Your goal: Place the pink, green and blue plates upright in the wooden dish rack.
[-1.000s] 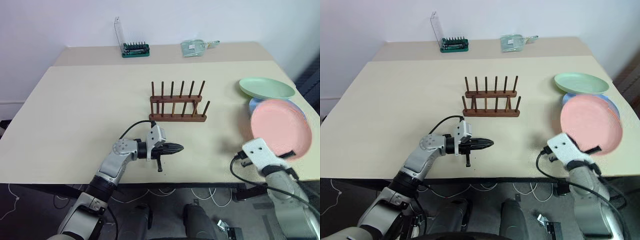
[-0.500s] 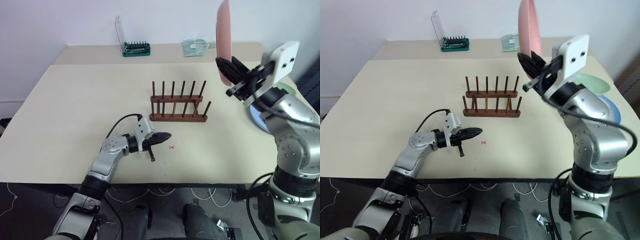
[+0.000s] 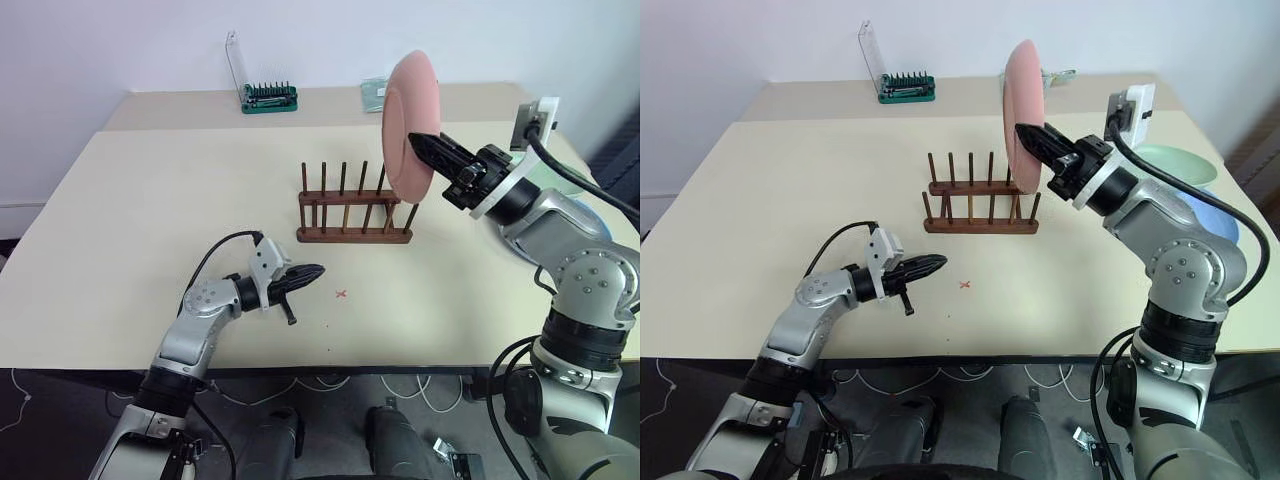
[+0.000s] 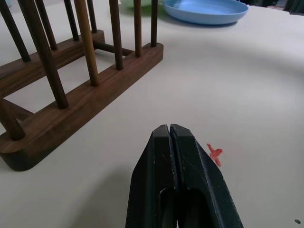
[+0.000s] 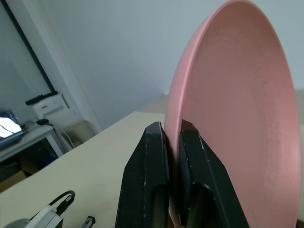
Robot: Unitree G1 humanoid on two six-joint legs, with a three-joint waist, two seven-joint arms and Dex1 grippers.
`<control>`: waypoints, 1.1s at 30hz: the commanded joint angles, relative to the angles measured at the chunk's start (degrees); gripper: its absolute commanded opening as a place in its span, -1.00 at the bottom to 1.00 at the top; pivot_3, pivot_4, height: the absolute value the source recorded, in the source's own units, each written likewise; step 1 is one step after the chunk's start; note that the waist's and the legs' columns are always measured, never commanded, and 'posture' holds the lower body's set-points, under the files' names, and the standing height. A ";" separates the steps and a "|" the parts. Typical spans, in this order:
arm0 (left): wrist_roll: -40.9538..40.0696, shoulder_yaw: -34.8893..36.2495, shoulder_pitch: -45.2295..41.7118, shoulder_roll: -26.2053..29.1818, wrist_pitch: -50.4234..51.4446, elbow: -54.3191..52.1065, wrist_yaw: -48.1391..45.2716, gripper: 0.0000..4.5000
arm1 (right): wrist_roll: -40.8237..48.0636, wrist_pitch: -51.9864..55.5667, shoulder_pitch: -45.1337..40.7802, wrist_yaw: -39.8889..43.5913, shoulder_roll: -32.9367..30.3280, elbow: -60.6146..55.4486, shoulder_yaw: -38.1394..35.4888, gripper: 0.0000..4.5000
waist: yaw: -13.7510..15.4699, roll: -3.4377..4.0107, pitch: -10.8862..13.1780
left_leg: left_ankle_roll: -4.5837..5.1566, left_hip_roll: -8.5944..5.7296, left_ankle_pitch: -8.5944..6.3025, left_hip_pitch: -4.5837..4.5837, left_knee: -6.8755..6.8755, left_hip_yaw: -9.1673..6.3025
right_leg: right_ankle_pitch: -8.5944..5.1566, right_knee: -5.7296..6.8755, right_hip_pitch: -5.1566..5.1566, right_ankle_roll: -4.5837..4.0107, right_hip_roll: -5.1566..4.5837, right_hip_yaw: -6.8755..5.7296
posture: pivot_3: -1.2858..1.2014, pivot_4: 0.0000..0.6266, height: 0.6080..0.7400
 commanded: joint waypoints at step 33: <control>-0.02 -3.61 -1.20 -1.60 0.59 -2.51 -1.10 -1.00 | -45.30 -39.69 13.97 1.92 -32.36 22.61 13.78 0.98 | -1.26 0.29 0.00 | 0.06 0.01 -0.03 0.05 0.07 0.33 | -0.03 -0.01 0.01 0.08 -0.02 0.14 | 0.03 -0.52 1.00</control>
